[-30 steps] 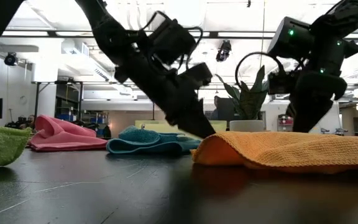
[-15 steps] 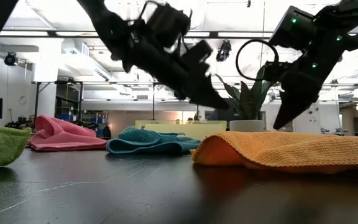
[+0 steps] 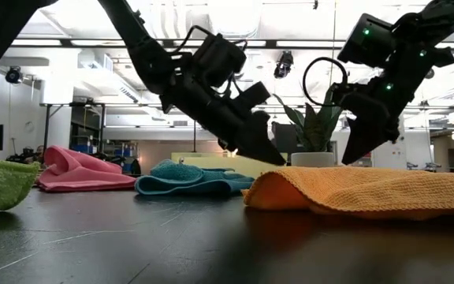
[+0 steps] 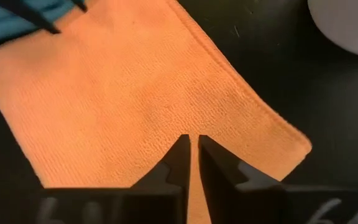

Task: Fold microfiber towels
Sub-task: Put the top orange microfiber cloth into the yellow bin

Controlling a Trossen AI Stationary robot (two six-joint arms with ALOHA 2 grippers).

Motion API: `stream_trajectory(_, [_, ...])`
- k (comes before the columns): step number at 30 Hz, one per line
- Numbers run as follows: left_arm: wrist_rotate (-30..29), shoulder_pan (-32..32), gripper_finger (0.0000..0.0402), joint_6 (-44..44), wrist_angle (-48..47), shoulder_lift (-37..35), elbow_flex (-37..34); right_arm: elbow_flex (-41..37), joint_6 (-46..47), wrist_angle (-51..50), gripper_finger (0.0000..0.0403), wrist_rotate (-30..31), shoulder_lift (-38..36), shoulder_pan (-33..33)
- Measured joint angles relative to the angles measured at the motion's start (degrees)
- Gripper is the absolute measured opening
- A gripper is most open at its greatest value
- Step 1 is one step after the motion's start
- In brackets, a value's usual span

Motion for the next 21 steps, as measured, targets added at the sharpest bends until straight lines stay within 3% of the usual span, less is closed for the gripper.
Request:
stream_trajectory(5, [0.2,-0.29,0.0088,1.11,-0.02,-1.03,-0.22,0.0,8.86,-1.16,0.0081,-0.11,-0.04,0.0])
stream_trajectory(10, [0.78,-0.81,0.0088,1.12,-0.45,-1.05,-0.46,1.57,17.0,-9.39,0.015,-2.97,-0.53,-0.15])
stream_trajectory(16, [0.87,-1.9,0.0088,1.13,-2.84,-1.66,-0.46,1.86,21.43,-13.76,0.0226,-6.66,-1.65,-0.24])
stream_trajectory(21, [1.07,-2.08,0.0088,-7.1,-7.32,-3.56,-0.41,1.29,23.99,-13.94,0.0273,-10.18,-1.47,-0.24])
